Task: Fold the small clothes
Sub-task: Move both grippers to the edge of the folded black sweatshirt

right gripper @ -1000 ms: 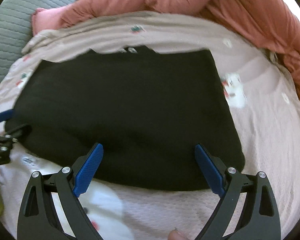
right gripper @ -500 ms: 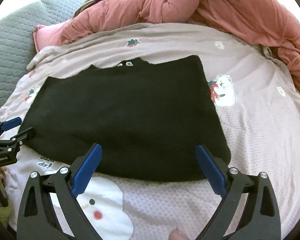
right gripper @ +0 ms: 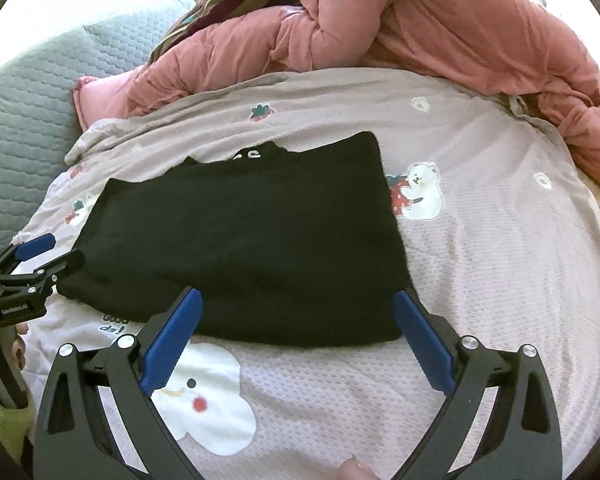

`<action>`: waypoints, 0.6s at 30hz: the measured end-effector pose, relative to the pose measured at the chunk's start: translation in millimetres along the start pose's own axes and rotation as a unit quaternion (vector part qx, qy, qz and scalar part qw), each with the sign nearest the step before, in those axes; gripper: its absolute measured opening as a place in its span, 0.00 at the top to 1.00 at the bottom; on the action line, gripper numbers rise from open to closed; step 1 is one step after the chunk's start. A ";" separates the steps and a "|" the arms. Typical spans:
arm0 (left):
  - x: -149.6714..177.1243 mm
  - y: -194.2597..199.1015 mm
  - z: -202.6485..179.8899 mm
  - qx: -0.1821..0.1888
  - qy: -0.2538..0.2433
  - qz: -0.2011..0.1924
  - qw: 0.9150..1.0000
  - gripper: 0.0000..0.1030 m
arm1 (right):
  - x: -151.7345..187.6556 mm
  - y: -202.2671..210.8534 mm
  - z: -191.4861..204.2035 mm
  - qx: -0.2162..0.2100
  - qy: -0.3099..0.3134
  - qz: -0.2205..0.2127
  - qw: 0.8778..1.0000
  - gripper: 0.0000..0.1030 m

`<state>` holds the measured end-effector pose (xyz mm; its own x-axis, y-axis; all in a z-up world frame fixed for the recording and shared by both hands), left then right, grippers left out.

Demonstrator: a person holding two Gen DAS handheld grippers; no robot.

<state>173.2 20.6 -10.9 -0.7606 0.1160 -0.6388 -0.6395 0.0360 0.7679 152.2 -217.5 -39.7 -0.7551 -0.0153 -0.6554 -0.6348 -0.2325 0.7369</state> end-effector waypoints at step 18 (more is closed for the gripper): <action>0.5 0.1 8.7 -0.005 0.013 0.000 1.000 0.09 | 2.2 0.3 40.6 -0.035 0.053 -0.004 0.998 0.06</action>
<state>173.8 29.4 -10.7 -0.7625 0.0904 -0.6406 -0.6413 0.0255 0.7669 143.7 -178.1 -34.2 -0.7265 -0.1151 -0.6774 -0.6243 -0.3013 0.7208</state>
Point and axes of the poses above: each gripper's, at about its wrist camera, not at the fingertips, and y roughly against the way its jaws point, z to its left, x to its underside, the point moved 3 cm from there along -y, roughly the way its jaws point, and after that the axes turned 2 degrees about z, right-handed, at the moved point
